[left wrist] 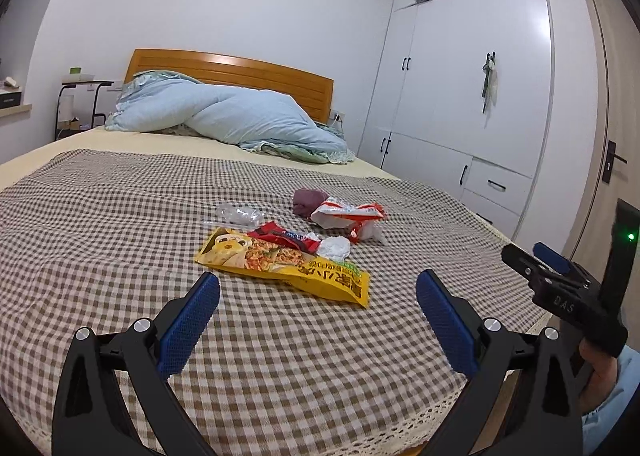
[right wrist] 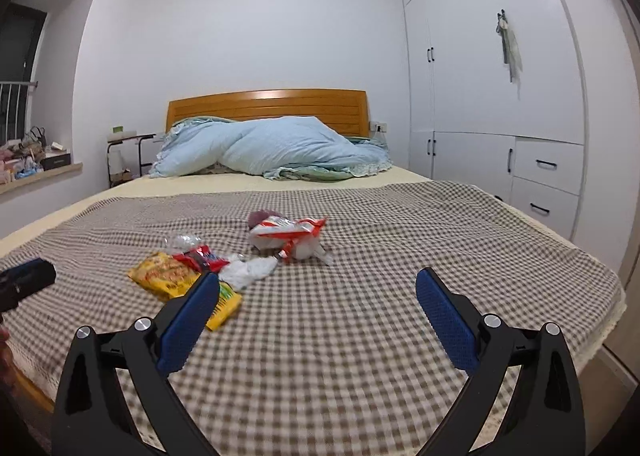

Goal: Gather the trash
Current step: 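Move both tools over the bed toward the red snack bag and tissue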

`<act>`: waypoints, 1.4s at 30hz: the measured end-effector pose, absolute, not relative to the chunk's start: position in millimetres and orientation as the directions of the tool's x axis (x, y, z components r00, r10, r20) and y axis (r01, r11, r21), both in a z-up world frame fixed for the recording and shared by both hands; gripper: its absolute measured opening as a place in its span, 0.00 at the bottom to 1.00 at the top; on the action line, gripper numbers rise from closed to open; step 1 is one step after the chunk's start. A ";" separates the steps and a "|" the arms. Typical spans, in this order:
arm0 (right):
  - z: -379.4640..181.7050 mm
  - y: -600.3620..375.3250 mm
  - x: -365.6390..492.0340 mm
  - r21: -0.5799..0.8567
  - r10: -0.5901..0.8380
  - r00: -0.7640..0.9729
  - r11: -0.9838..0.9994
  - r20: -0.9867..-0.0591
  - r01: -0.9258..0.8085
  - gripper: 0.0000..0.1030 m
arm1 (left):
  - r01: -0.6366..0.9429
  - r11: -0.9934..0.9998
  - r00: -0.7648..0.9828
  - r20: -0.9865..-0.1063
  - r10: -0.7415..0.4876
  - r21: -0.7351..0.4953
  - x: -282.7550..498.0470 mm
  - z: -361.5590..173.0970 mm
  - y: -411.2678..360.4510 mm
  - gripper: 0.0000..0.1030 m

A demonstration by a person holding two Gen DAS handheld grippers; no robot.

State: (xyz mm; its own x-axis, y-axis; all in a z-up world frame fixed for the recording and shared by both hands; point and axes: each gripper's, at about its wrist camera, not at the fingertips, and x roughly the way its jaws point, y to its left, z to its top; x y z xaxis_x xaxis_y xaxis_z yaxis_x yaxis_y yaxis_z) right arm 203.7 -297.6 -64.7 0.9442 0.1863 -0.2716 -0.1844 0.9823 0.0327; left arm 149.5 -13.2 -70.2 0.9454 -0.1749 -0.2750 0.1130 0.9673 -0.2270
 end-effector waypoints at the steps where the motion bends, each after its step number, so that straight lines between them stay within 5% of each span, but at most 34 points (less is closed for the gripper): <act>1: -62.3 -296.0 205.4 0.032 0.176 0.947 0.984 -0.267 -0.174 0.91 | 0.113 0.968 0.946 -0.272 -0.174 -0.226 150.5 -69.6 -12.3 0.93; 24: -48.0 -274.8 271.8 0.013 0.141 0.954 0.990 -0.265 -0.142 0.92 | 0.064 0.970 0.935 -0.326 -0.140 -0.233 233.4 -55.9 -10.6 0.93; 42: -85.0 -213.7 372.4 -0.022 0.228 0.812 0.959 -0.538 -0.283 0.92 | -0.013 0.971 0.903 -0.419 -0.091 -0.241 321.1 -50.4 4.1 0.93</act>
State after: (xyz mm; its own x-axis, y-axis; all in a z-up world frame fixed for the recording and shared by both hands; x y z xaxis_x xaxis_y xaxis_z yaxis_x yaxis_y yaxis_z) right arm 372.4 -213.7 -85.0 0.8118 0.2276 -0.5377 -0.2835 0.9587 -0.0221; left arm 321.1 4.1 -50.4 0.9034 -0.0915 -0.4189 -0.0133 0.9705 -0.2406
